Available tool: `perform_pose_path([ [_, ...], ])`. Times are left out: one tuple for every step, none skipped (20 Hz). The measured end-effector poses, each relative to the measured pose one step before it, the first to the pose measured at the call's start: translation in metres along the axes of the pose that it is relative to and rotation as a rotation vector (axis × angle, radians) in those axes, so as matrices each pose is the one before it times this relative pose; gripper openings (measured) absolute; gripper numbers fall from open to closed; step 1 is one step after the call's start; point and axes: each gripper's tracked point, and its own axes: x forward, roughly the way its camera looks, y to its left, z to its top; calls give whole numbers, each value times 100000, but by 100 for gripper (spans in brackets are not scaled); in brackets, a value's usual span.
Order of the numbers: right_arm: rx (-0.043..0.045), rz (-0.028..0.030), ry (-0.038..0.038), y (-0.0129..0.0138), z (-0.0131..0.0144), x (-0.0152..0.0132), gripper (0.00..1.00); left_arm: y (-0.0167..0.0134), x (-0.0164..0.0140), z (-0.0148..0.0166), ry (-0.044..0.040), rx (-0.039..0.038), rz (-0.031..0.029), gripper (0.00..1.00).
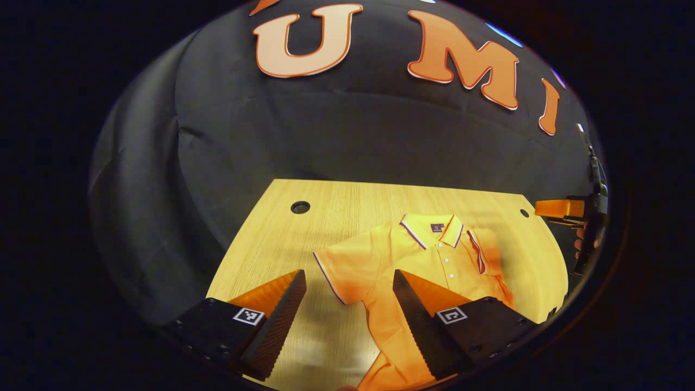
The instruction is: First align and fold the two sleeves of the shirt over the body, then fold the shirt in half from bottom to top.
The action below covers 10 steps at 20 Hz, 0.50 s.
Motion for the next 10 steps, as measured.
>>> perform_pose_path([
  [-641, -910, -2449, -48, 277, -861, 99, 156, 1062, 213, 1106, 1345, 360, 99],
  [-987, -1514, -2293, -234, 265, -859, 99, 195, 829, 256, 890, 376, -386, 99],
  [-1067, -603, -2260, 47, 165, -1111, 99, 34, 761, 346, 975, -671, -1368, 99],
  [-974, -1293, -3304, -97, 299, -815, 99, 296, 564, -15, 2696, -1409, -1150, 99],
  [-677, -1948, -2933, -262, 290, -873, 99, 239, 850, -188, 3359, -1754, -572, 99],
  [-451, -2028, -2435, -189, 235, -931, 99, 76, 862, -225, 3920, -1631, -1014, 99],
  [-359, -1859, -2190, -110, 73, -1103, 98, -24, 906, -123, 3342, -1704, -1042, 98],
  [-333, -668, -3196, 70, 400, -1113, 99, -30, 967, -86, 2913, -1718, -920, 98],
  [-501, -1497, -3277, 38, 475, -1002, 99, -107, 844, -325, 3630, -964, -881, 98],
  [-594, -803, -3813, -45, 452, -1041, 99, 275, 864, -188, 3359, 33, 712, 98],
])
